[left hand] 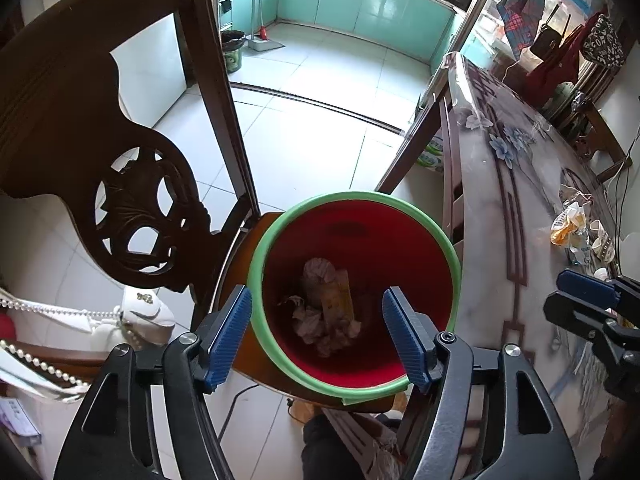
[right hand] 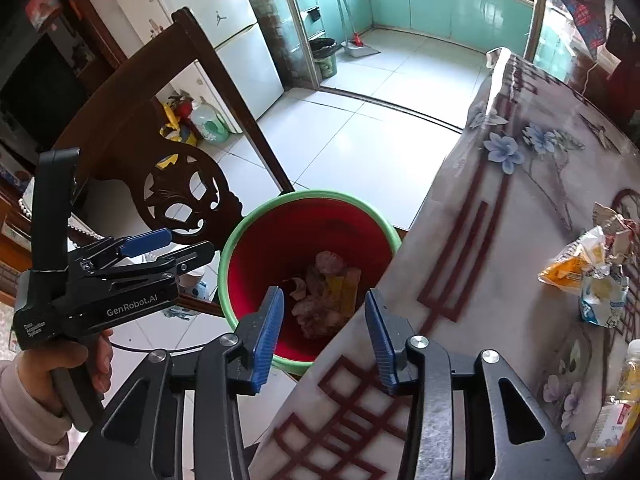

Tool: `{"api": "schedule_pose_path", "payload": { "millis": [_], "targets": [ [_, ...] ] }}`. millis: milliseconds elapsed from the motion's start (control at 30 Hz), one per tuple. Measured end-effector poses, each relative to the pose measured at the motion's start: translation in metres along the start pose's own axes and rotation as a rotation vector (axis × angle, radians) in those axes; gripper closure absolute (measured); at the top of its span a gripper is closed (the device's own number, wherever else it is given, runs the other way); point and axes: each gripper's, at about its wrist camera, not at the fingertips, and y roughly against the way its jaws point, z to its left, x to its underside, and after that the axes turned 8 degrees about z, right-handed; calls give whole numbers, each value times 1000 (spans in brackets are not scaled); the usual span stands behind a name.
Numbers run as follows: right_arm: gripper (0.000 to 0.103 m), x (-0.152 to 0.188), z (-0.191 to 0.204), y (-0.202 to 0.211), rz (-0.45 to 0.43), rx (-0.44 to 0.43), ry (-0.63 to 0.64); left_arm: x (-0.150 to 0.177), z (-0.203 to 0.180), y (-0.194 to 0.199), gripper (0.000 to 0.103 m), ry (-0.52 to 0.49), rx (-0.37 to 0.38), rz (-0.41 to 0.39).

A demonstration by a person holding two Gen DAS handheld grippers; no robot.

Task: Collect trash
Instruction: 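Open both tools to drop the bag and wrapper into the bucket, then move both open tools back over the trash on the table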

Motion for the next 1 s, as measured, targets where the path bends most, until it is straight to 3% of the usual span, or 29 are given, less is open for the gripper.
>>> {"api": "schedule_pose_path", "payload": {
  "millis": [300,600,733,867,1000],
  "targets": [
    [57,22,-45,26,-33,35,-80,4,-29,3,34,-42,-10,-8],
    [56,55,-122,55,-49,113,-136,13,-92,3,28,-123,20,1],
    [56,61,-176,76,-58,238,-86,19,-125,5,26,-163,33,-3],
    [51,65,-256,100,-96,337,-147,28,-157,6,25,-190,40,-1],
    [49,63,-343,101,-33,442,-205,37,-186,4,25,-211,35,12]
  ]
}}
